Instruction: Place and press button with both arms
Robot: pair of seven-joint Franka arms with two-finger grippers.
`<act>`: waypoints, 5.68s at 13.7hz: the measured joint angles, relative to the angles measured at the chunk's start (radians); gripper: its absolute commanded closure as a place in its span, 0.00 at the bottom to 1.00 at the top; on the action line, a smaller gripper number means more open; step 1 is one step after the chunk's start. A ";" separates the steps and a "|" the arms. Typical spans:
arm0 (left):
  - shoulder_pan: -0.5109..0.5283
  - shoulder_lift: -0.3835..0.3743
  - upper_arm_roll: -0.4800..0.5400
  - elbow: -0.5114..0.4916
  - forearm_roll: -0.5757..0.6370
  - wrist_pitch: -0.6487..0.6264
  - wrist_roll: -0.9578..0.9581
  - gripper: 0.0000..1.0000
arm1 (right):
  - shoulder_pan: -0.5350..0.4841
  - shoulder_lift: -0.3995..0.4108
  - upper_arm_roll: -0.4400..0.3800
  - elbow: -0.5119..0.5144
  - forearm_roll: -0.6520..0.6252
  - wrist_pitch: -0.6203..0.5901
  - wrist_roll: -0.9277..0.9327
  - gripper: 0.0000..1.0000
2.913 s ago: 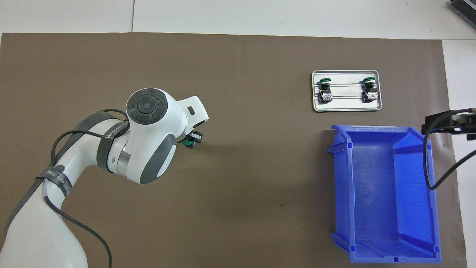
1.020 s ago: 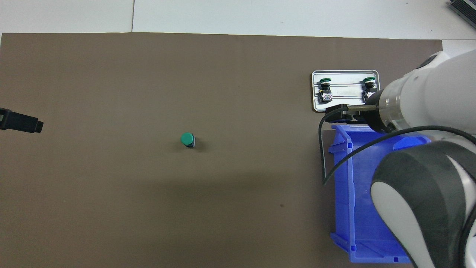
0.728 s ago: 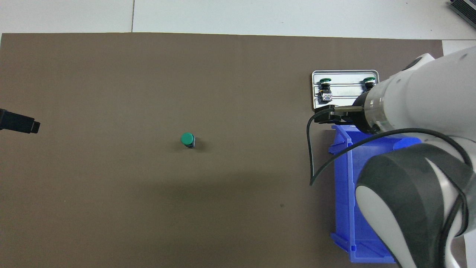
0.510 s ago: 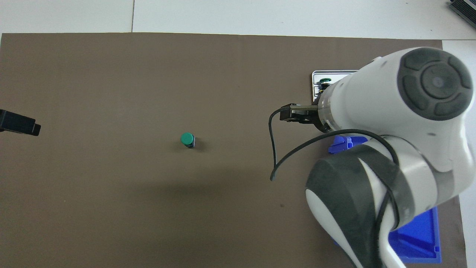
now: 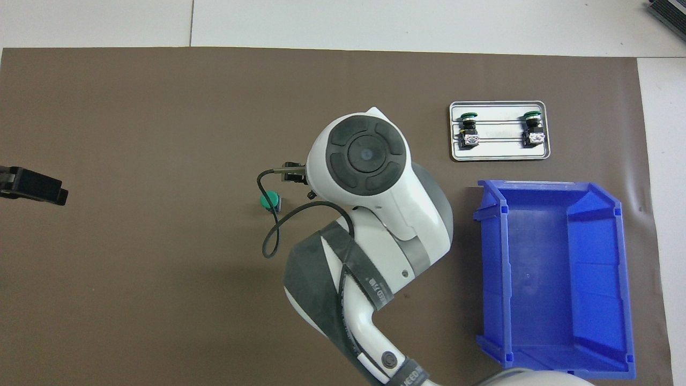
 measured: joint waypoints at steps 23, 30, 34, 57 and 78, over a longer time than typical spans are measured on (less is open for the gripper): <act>0.000 -0.001 0.000 0.000 0.000 0.000 0.000 0.00 | 0.138 0.327 -0.001 0.115 -0.111 0.203 0.131 0.09; 0.000 -0.001 0.000 0.000 0.000 0.000 0.000 0.00 | 0.140 0.327 0.000 0.115 -0.111 0.203 0.131 0.27; 0.000 -0.001 0.000 0.000 0.000 0.000 0.000 0.00 | 0.140 0.327 0.000 0.115 -0.111 0.204 0.131 0.29; 0.000 -0.001 0.000 0.000 0.001 0.000 0.000 0.00 | 0.142 0.323 -0.001 0.118 -0.114 0.224 0.130 1.00; 0.000 -0.001 0.000 0.000 0.001 0.000 0.000 0.00 | -0.490 -0.164 -0.013 -0.077 0.010 -0.180 -0.584 1.00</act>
